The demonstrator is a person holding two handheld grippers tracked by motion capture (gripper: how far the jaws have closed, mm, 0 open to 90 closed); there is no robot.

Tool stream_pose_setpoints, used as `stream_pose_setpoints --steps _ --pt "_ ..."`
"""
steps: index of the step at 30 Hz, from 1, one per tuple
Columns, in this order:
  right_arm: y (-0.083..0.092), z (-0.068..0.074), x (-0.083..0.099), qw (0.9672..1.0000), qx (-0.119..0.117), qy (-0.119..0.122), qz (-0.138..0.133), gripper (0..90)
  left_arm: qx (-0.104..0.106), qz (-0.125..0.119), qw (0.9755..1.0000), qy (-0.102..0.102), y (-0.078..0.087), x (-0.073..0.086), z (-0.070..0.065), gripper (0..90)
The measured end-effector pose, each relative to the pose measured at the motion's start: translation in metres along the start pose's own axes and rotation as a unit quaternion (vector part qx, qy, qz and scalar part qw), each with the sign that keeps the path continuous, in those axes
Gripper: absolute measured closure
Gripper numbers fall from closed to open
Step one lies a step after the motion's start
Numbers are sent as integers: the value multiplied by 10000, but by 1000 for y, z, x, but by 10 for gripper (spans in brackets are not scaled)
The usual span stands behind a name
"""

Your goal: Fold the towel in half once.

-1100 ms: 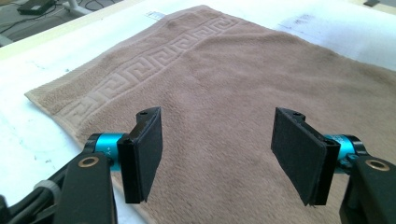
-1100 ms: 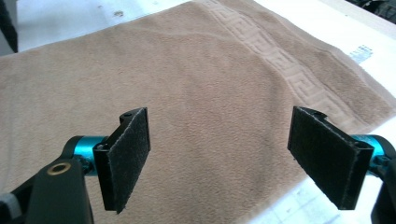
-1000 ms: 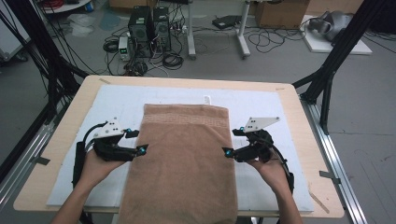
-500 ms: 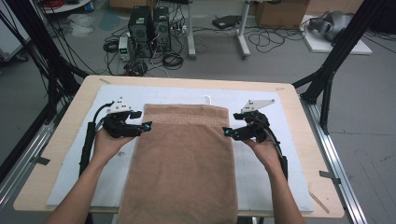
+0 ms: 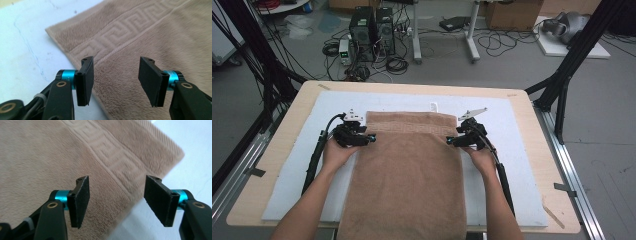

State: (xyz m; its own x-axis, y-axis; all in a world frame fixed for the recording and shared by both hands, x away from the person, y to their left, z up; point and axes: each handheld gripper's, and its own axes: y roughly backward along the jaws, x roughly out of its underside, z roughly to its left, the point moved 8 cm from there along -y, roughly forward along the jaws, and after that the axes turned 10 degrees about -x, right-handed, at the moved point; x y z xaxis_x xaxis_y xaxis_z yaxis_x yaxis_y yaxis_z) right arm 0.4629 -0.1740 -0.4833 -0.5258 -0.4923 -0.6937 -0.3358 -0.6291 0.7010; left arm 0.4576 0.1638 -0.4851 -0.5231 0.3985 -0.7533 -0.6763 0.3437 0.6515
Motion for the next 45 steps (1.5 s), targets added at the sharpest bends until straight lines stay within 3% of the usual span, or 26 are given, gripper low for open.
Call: stream_pose_setpoints --steps 2,4,8,10,13,15,18,21,24,28,29,30,32,35,41,43,45 --pt "-2 -4 3 9999 57 -118 56 386 38 32 10000 79 -5 3 -1 516" --pt "-4 -6 5 9998 125 -132 95 418 -25 106 9999 -16 -9 7 -3 546" --pt "-10 -4 9 9993 187 42 322 507 -158 86 9998 -100 -9 6 -3 625" --pt "-10 -4 10 9995 144 -70 270 540 -120 94 9996 -226 -8 6 -5 687" --pt "-9 -1 9 9995 -9 -161 285 681 -144 141 9991 -385 -8 5 -8 775" --pt "-9 1 9 9994 -105 -138 316 783 -130 146 9991 -370 -8 5 -9 813" --pt "-8 4 8 9992 -167 -100 338 830 -37 166 9997 -169 -4 4 -6 837" --pt "-2 7 5 9992 -289 -35 256 839 25 83 9999 -129 1 2 -5 841" --pt "11 15 -4 9991 -408 89 38 842 123 -248 9995 -145 20 -9 -6 844" --pt "39 32 -16 9977 -540 337 -231 842 153 -479 9986 -191 38 -15 -7 845" --pt "47 37 -18 9968 -614 366 -347 841 188 -717 9972 -140 52 -17 -8 844" --pt "55 42 -20 9959 -681 393 -450 841 188 -717 9972 -140 52 -17 -8 844" --pt "67 55 -19 9944 -773 515 -508 838 308 -986 9946 -69 73 -12 -13 841" --pt "75 77 -6 9923 -943 662 -460 837 393 -1093 9931 -180 87 6 -23 838" --pt "66 111 36 9900 -1192 726 -217 832 463 -1023 9928 -419 104 44 -40 833" --pt "62 117 49 9906 -1151 728 -101 831 468 -1042 9923 -471 106 50 -43 828" --pt "57 122 61 9902 -1217 678 -41 828 559 -916 9927 -557 109 68 -51 823"
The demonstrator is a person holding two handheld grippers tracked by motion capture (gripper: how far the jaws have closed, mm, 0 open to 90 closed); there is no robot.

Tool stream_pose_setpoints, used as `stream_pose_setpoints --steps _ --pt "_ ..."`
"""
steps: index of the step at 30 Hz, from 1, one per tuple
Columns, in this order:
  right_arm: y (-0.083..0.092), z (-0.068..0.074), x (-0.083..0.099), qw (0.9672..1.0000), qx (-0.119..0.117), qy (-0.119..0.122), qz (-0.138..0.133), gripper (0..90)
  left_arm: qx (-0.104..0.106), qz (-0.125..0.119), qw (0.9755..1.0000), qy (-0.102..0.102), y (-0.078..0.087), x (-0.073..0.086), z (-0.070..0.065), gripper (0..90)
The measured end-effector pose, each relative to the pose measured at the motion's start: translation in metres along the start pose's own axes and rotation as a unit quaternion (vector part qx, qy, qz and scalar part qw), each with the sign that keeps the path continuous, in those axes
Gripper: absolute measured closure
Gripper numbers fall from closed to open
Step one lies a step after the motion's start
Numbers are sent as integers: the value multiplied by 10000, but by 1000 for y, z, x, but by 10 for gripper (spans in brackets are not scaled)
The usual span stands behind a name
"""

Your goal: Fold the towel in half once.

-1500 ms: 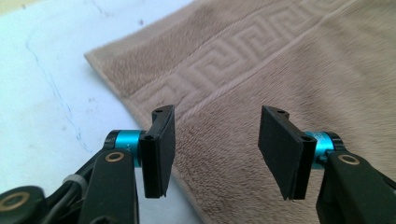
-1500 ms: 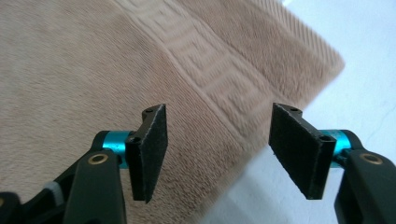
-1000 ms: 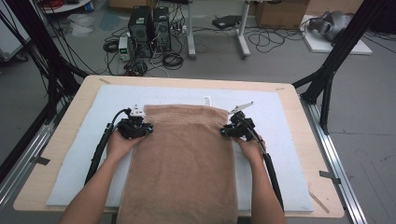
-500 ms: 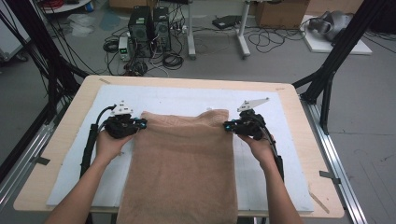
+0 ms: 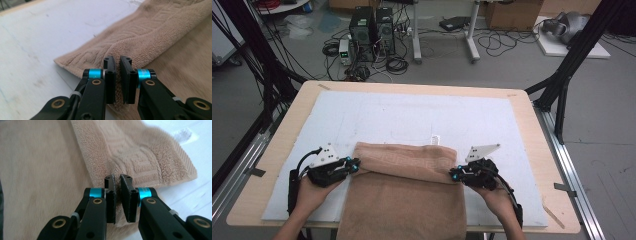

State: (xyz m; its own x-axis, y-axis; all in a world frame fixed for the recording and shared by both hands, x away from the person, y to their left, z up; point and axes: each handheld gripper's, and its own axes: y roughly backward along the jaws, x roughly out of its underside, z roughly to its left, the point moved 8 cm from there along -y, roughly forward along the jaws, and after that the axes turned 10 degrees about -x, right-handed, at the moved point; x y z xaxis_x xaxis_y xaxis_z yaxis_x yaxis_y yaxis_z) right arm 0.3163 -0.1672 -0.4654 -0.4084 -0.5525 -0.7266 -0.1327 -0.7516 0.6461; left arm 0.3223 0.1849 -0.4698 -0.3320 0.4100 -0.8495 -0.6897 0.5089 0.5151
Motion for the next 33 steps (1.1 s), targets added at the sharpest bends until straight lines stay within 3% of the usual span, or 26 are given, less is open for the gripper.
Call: stream_pose_setpoints --steps 4,8,14,17,21,28,31,33 --pt "-1 2 14 9999 -15 -132 -6 774 161 205 9996 -54 5 17 -9 763" --pt "7 3 11 9999 20 -128 -104 622 262 151 9995 -64 14 13 -8 658" --pt "23 -13 -9 9990 353 -91 -265 535 178 54 9998 -113 18 -9 5 596" --pt "22 -26 -16 9983 449 -201 -316 500 -35 123 9999 49 4 -15 22 573" --pt "9 -45 -18 9976 529 -361 -249 481 -176 334 9990 251 -19 -12 34 568" --pt "-20 -63 -6 9972 426 -593 165 476 -144 775 9954 546 -49 3 45 568" --pt "-26 -62 -4 9972 305 -633 241 524 -117 828 9947 594 -52 6 46 577" --pt "-27 -61 -4 9978 197 -599 226 627 -161 823 9951 532 -52 6 45 606"
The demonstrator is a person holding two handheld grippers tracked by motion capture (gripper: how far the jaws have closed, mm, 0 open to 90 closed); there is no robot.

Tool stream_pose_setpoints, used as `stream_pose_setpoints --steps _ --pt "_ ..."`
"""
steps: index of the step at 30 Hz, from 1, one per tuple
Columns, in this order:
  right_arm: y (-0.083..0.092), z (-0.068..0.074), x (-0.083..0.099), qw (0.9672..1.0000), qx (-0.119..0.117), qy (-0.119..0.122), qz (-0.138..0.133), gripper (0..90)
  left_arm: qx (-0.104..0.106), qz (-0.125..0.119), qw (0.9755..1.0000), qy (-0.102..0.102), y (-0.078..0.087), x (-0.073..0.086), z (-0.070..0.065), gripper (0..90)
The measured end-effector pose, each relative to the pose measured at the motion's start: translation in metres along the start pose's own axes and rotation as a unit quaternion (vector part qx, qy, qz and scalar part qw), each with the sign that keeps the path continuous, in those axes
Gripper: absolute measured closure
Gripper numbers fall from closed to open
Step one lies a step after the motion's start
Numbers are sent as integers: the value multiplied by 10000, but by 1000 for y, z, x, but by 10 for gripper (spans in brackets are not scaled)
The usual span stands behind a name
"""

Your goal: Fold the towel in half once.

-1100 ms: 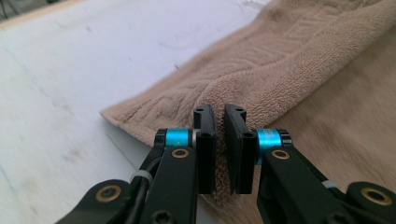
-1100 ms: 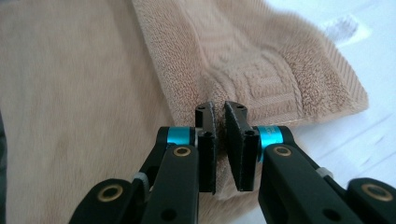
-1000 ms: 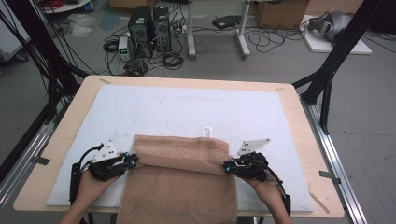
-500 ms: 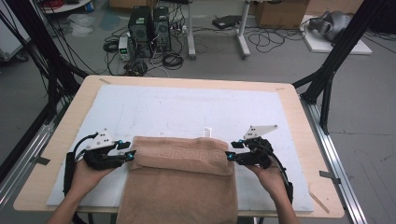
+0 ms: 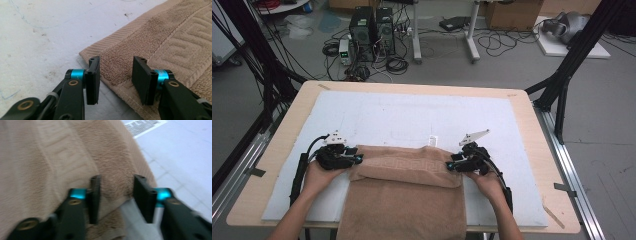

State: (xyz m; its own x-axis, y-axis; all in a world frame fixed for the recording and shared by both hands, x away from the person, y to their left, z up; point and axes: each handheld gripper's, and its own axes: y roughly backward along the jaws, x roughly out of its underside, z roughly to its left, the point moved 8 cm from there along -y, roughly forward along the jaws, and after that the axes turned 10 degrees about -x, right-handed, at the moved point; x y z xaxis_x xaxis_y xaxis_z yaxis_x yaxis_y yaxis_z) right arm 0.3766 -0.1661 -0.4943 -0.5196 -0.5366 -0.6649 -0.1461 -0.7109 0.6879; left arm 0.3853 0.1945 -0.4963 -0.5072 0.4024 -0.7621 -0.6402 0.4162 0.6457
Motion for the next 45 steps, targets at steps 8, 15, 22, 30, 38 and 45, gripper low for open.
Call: stream_pose_setpoints --steps 8,15,22,30,38,45 --pt "-2 7 -1 9996 -238 110 80 823 -131 -6 9997 -203 0 -1 -4 799" --pt "7 11 -6 9994 -156 288 -56 840 -72 -120 9998 -149 7 -4 -2 851" --pt "29 23 -13 9984 -127 474 -264 840 66 -497 9986 -192 37 -15 -7 854" --pt "59 61 -15 9945 -64 961 -402 841 282 -919 9942 -472 83 -15 -31 856" --pt "98 143 13 9801 -518 1655 -962 714 1026 -1137 9831 -1002 144 22 -85 714" --pt "89 111 9 9879 -236 1312 -793 679 925 -1365 9825 -864 143 10 -74 608"
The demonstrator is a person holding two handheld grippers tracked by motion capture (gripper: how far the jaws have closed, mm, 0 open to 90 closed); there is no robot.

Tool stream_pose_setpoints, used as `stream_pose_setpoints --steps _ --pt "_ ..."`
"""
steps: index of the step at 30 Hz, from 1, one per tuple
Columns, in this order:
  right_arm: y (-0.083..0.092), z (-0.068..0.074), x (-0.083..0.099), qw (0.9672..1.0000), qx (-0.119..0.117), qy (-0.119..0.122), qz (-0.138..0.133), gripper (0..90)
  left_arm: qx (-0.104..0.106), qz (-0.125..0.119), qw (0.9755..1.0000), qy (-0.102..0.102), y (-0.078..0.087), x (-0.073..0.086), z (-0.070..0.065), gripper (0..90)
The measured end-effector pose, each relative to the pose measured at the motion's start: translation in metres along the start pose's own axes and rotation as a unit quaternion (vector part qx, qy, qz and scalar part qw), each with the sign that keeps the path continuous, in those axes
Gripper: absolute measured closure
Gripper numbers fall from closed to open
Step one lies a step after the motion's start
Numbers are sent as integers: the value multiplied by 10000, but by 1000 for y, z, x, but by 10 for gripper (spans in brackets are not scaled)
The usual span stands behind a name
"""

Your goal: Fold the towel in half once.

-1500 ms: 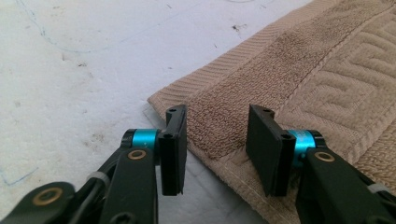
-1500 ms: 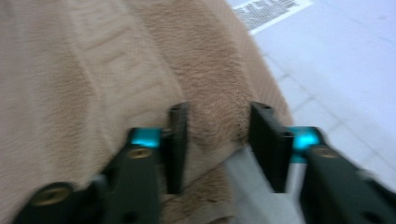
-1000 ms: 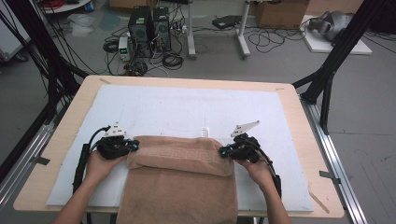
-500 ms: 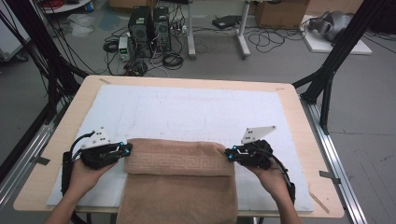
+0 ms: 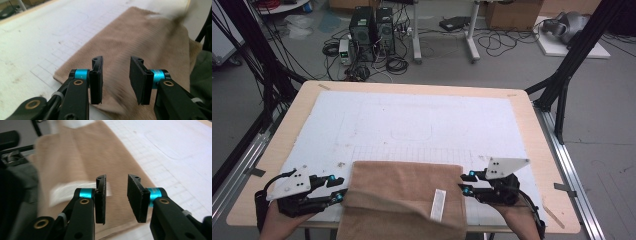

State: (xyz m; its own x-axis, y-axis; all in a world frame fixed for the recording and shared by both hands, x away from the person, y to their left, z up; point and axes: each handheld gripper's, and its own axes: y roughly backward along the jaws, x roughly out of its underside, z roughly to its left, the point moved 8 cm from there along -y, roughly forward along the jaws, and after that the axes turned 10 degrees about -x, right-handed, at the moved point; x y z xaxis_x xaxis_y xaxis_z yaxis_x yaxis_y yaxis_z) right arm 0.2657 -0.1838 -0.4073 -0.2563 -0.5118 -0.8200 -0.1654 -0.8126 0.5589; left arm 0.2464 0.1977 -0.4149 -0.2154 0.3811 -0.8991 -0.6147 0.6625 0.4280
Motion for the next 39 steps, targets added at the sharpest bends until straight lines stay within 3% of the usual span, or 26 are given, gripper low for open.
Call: stream_pose_setpoints --steps 1,4,6,7,11,13,16,17,18,21,25,28,31,32,34,37,39 --pt "-6 -13 4 9998 19 -150 89 662 -20 -29 10000 35 -1 -1 2 605" --pt "-16 -29 10 9993 38 -329 157 641 -50 -45 10000 64 -8 -3 8 597" --pt "-21 -36 13 9990 58 -397 197 626 -92 10 9999 60 -11 -1 9 595" --pt "-23 -40 14 9989 95 -423 200 613 -240 135 9996 69 -19 3 16 587" --pt "-30 -52 21 9977 234 -546 313 554 -487 296 9983 150 -38 11 30 570" --pt "-34 -56 25 9972 234 -626 320 537 -523 323 9980 155 -43 12 33 558" --pt "-39 -63 29 9964 322 -690 364 479 -784 635 9948 97 -66 19 46 534" --pt "-41 -65 30 9963 357 -692 368 463 -784 635 9948 97 -66 19 46 535" --pt "-42 -67 31 9960 393 -715 376 458 -883 931 9917 74 -78 27 54 537" --pt "-48 -74 37 9950 412 -797 434 447 -871 1166 9892 139 -91 36 61 535" --pt "-55 -81 44 9946 346 -850 490 421 -726 1240 9892 284 -100 40 62 478" --pt "-60 -85 48 9934 342 -916 603 406 -697 1356 9875 393 -105 45 66 429" --pt "-64 -87 53 9924 316 -939 726 407 -585 1391 9872 522 -107 47 67 439" --pt "-65 -87 54 9920 293 -979 747 409 -444 1391 9877 551 -107 47 66 476" --pt "-66 -87 54 9924 283 -996 666 425 -420 1396 9873 624 -108 47 66 499" --pt "-65 -86 55 9930 249 -972 630 540 -423 1399 9872 641 -107 47 66 545" --pt "-66 -81 54 9932 45 -951 671 731 -307 1379 9883 572 -107 46 62 643"
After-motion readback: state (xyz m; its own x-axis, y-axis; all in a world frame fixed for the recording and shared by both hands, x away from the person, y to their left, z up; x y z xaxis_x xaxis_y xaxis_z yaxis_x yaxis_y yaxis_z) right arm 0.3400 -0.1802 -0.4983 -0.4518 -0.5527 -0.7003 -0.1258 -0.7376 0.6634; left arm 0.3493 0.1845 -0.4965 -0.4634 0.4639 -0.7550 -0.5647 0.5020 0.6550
